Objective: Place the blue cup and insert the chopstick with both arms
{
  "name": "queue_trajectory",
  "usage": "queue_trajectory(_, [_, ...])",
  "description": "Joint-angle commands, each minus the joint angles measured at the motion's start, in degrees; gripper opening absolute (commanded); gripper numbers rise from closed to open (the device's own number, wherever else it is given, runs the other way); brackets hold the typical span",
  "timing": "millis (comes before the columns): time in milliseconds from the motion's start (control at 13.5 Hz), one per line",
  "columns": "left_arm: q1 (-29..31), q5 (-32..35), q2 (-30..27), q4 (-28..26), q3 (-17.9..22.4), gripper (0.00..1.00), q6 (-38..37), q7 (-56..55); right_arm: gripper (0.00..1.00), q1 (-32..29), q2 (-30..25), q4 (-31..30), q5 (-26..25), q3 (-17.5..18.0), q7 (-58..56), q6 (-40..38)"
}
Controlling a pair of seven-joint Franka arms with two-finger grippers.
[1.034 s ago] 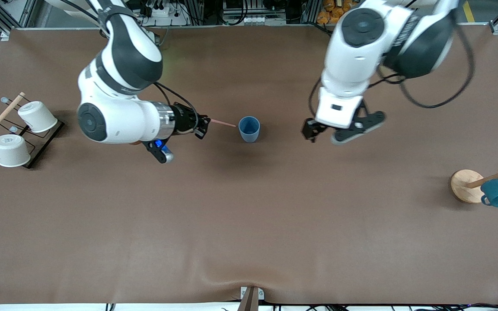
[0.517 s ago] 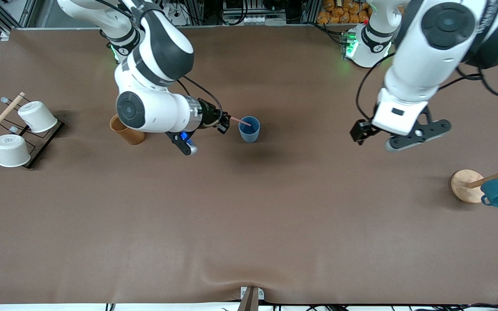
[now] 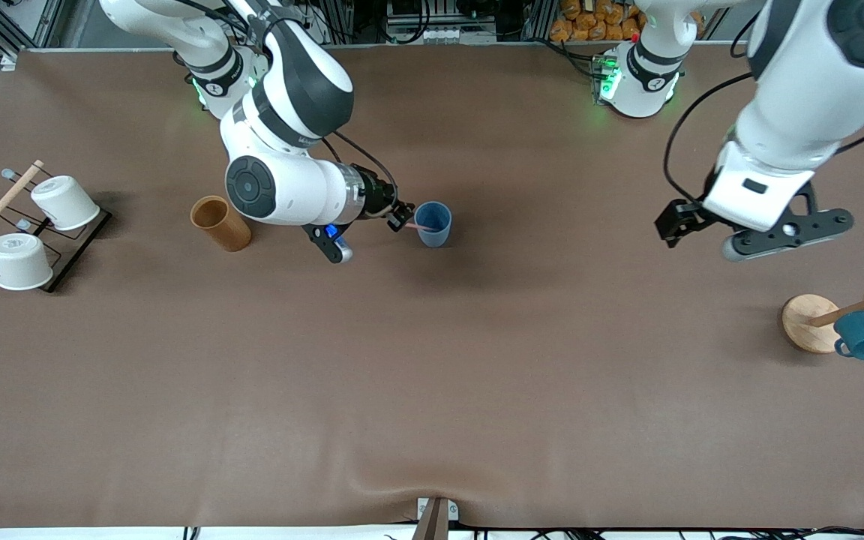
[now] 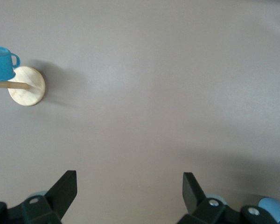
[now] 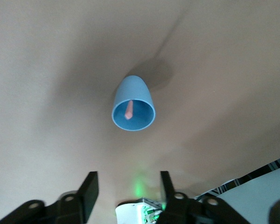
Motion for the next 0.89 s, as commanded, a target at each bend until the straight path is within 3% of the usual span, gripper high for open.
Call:
queue_trajectory(0, [-3.7,-3.8,-2.9,0.0,9.0,1.0,-3.7,9.4,1.0,-2.1,-1.1,6.2,-2.9,-3.5,0.8,-10.3])
queue_trajectory(148, [-5.0,-4.0,-4.3,-0.2,13.2,1.0,-4.9,15.9,1.0,-3.7,-1.1,10.7,-7.2,-5.4,-3.6,-19.2])
queue_trajectory(295, [-5.0,-4.0,-5.4,-0.6,14.5,1.0,-6.1,17.5,1.0,-5.5,-2.0,11.0,-9.6,-6.2,-11.5,-21.3])
queue_trajectory(443, [-5.1,-4.1,-5.9,-0.9,15.9,1.0,-6.1,20.1,1.0,-6.2,-3.8,11.0,-12.7,-9.7,-16.9,-21.8])
queue_trajectory(591, [-5.1,-5.4,-6.6,-1.1,17.6,1.0,-6.0,22.7,1.0,-6.2,-4.7,11.0,-16.0,-13.4,-30.3,-22.6])
queue_trajectory(812, [-5.1,-7.3,-8.2,-2.5,19.0,1.0,-5.3,25.7,1.0,-6.3,-5.1,11.0,-16.4,-20.6,-42.6,-24.2])
